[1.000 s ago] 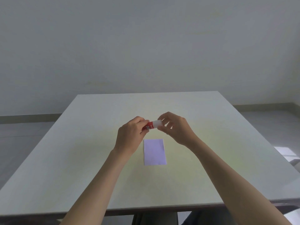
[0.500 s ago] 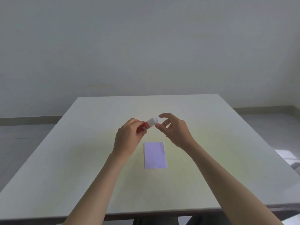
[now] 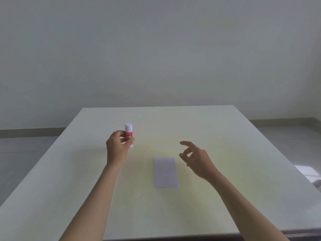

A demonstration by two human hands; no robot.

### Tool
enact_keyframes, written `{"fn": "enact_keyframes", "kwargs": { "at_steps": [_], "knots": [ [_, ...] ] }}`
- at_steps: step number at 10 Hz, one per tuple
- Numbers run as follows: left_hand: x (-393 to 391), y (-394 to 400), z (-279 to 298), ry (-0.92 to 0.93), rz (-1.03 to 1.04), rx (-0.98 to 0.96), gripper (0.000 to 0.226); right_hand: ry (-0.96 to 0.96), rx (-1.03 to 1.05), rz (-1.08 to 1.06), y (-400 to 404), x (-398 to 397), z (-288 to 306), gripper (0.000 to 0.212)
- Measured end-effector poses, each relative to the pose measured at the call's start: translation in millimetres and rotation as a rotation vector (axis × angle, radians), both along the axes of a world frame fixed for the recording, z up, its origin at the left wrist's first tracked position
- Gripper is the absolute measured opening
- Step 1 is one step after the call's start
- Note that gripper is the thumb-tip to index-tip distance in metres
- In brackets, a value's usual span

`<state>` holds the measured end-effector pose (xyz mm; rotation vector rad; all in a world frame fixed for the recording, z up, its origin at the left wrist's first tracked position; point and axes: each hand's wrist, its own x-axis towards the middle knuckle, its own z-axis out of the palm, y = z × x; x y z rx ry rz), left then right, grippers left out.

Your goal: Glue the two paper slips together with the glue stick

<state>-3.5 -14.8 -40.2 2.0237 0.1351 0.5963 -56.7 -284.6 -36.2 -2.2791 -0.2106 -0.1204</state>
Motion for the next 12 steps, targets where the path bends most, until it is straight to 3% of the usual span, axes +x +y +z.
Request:
{"fn": "enact_keyframes", "kwargs": {
  "at_steps": [10, 11, 12],
  "knots": [
    [-4, -7, -24, 0.143, -0.071, -0.058, 0.013, -0.011, 0.007, -0.024, -2, -5, -6, 0.024],
    [-7, -7, -25, 0.13, -0.086, -0.07, 0.027, -0.084, -0.005, -0.05, 2, -7, -6, 0.025],
    [-10, -7, -24, 0.162, -0.116, -0.062, 0.075, -0.097, 0.016, -0.065, 8, -6, -2, 0.027]
  ]
}}
